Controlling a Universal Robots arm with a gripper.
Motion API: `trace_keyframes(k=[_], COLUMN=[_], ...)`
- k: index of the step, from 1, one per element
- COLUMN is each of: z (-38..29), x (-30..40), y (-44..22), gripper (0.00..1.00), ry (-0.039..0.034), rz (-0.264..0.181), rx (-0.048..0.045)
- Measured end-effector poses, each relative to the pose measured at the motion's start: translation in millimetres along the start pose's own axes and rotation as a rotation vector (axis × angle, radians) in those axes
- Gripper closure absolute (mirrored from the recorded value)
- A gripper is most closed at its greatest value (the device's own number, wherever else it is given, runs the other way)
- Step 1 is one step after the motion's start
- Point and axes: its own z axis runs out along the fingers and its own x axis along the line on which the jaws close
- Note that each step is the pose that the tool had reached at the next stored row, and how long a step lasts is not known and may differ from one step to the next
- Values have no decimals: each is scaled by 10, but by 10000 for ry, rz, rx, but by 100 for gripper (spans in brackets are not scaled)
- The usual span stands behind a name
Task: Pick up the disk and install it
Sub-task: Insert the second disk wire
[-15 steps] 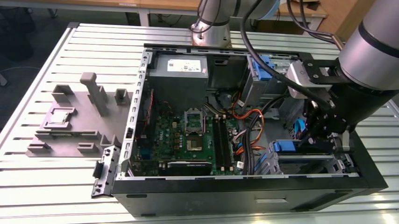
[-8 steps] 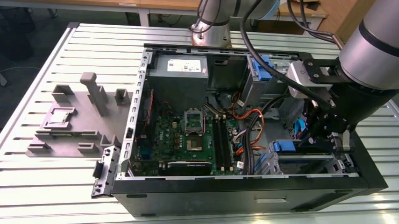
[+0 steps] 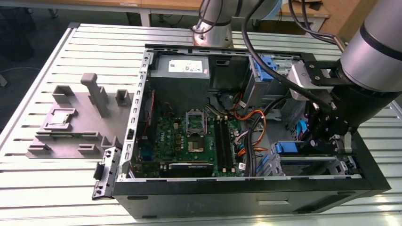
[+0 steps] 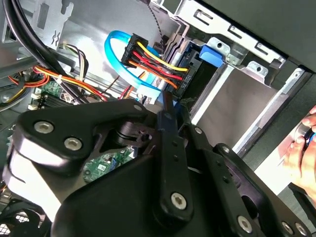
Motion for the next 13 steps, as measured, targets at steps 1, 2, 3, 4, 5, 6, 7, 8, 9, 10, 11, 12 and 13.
trace_keyframes(k=[1, 2, 3, 4, 5, 6, 7, 8, 9, 10, 11, 12, 13], z=[0, 1, 0, -1, -7, -17, -29, -46, -61, -76, -95, -114, -131], x=[0, 0, 0, 0, 0, -1, -1, -1, -2, -2, -3, -3, -4], y=[0, 0, 0, 0, -1, -1, -2, -3, -4, -5, -7, -8, -9], gripper=[76, 76, 76, 76, 76, 76, 76, 76, 76, 76, 76, 76, 76], ry=[-1, -2, -1, -1, 0, -2, -2, 0, 0, -1, -1, 0, -1], rz=[1, 0, 0, 0, 0, 1, 0, 0, 0, 0, 0, 0, 0], rx=[0, -1, 0, 0, 0, -1, 0, 0, 0, 0, 0, 0, 0])
